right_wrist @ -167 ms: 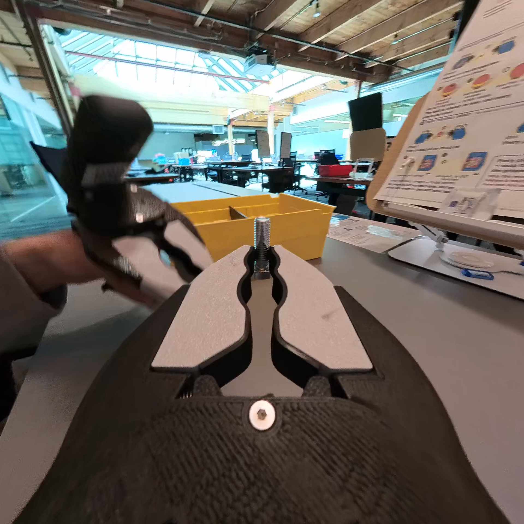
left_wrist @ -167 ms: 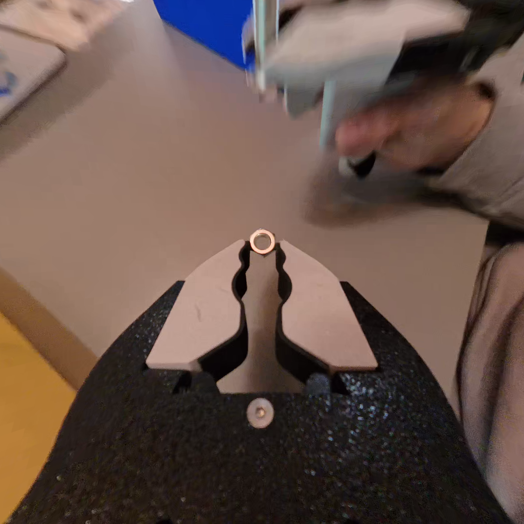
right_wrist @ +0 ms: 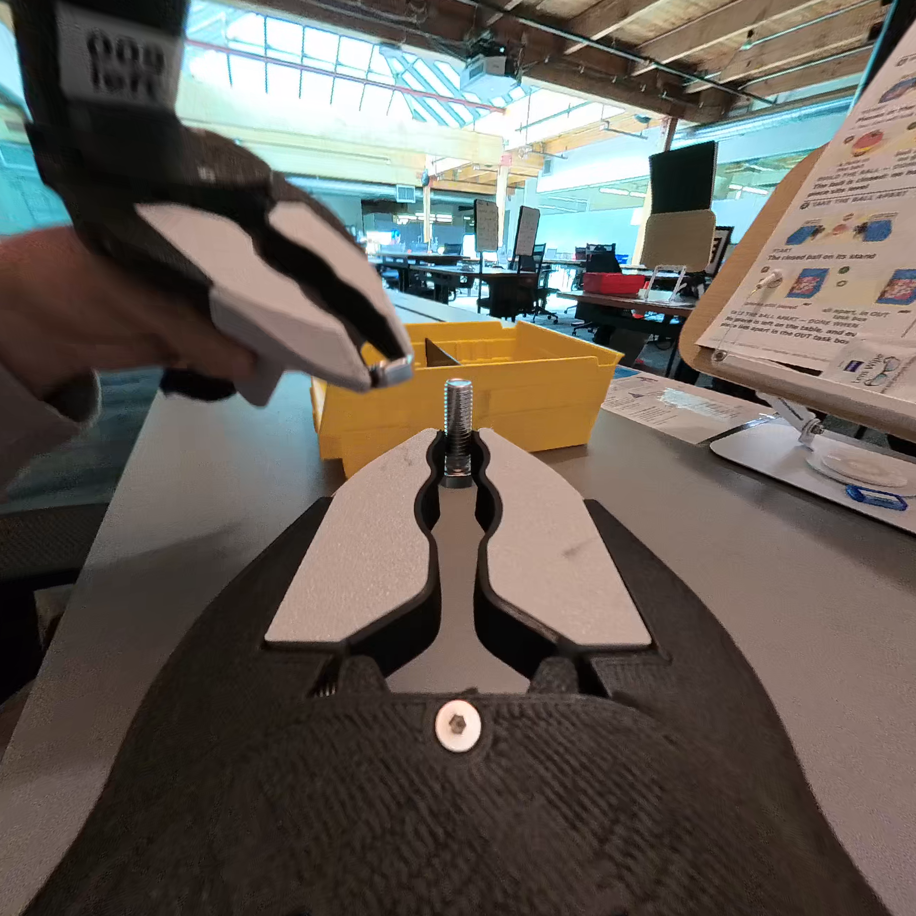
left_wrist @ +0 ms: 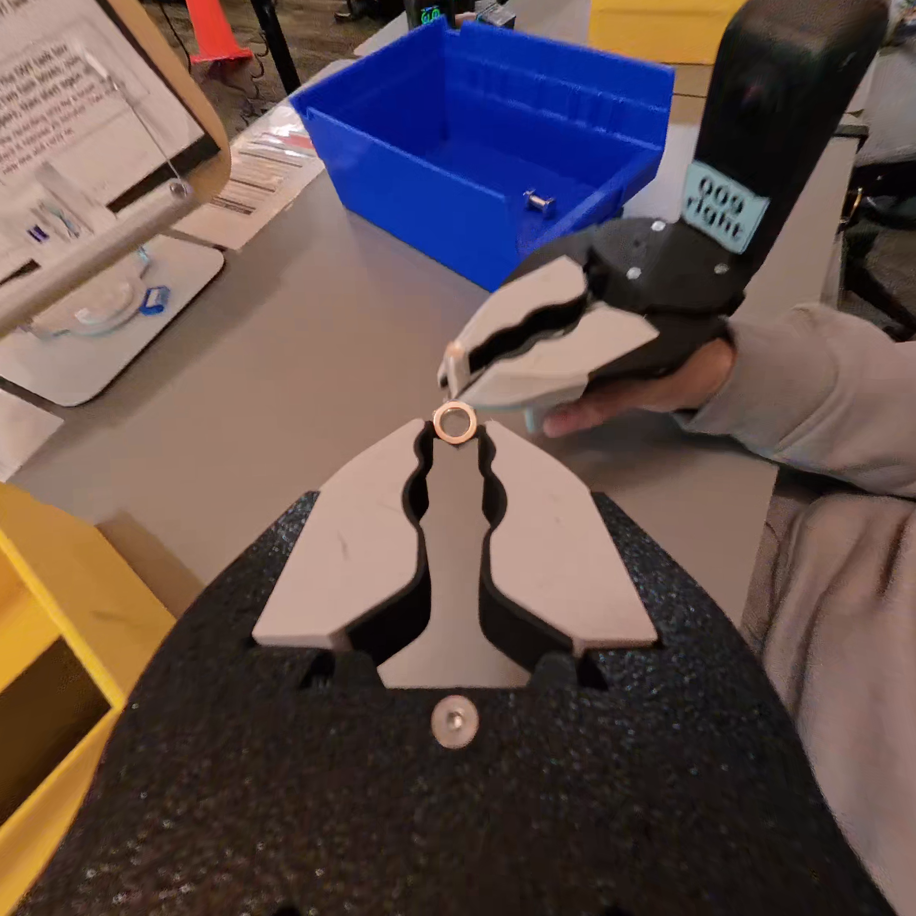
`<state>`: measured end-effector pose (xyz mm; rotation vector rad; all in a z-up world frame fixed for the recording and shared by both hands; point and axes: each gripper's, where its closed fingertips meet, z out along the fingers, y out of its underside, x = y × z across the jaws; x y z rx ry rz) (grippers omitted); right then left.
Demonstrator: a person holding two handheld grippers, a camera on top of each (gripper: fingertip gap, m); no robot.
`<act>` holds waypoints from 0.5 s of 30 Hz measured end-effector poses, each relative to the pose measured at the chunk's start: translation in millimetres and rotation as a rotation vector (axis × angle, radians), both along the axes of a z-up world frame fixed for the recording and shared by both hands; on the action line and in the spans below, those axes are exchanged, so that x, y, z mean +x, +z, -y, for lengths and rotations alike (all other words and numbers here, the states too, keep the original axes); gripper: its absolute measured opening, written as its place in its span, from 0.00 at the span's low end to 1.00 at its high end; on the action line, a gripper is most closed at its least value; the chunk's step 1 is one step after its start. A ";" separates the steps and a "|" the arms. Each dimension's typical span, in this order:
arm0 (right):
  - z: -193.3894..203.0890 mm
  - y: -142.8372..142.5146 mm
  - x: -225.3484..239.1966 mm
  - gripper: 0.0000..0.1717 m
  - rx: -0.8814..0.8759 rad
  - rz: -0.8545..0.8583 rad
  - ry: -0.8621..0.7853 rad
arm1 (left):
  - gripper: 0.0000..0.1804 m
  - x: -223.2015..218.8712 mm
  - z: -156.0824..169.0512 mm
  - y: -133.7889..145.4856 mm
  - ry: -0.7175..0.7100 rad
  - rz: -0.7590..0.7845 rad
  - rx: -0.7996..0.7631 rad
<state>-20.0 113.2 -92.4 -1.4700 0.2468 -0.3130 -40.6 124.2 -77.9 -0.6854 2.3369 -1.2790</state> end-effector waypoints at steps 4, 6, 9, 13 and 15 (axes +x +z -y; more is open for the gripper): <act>-3.5 -1.9 -3.9 0.05 -0.022 0.018 0.020 | 0.09 3.3 2.8 9.7 -0.024 -0.007 0.040; -3.5 -2.8 -4.5 0.05 -0.033 0.033 0.022 | 0.09 4.2 5.8 8.3 -0.036 -0.030 0.044; -5.2 -5.4 -5.5 0.05 -0.057 0.044 0.027 | 0.09 6.2 10.3 2.5 -0.051 -0.055 0.073; -6.5 -7.5 -6.5 0.05 -0.081 0.064 0.026 | 0.09 10.3 13.2 -1.7 -0.050 -0.065 0.101; -7.0 -8.9 -6.5 0.05 -0.096 0.078 0.020 | 0.09 10.8 13.6 -3.2 -0.051 -0.075 0.113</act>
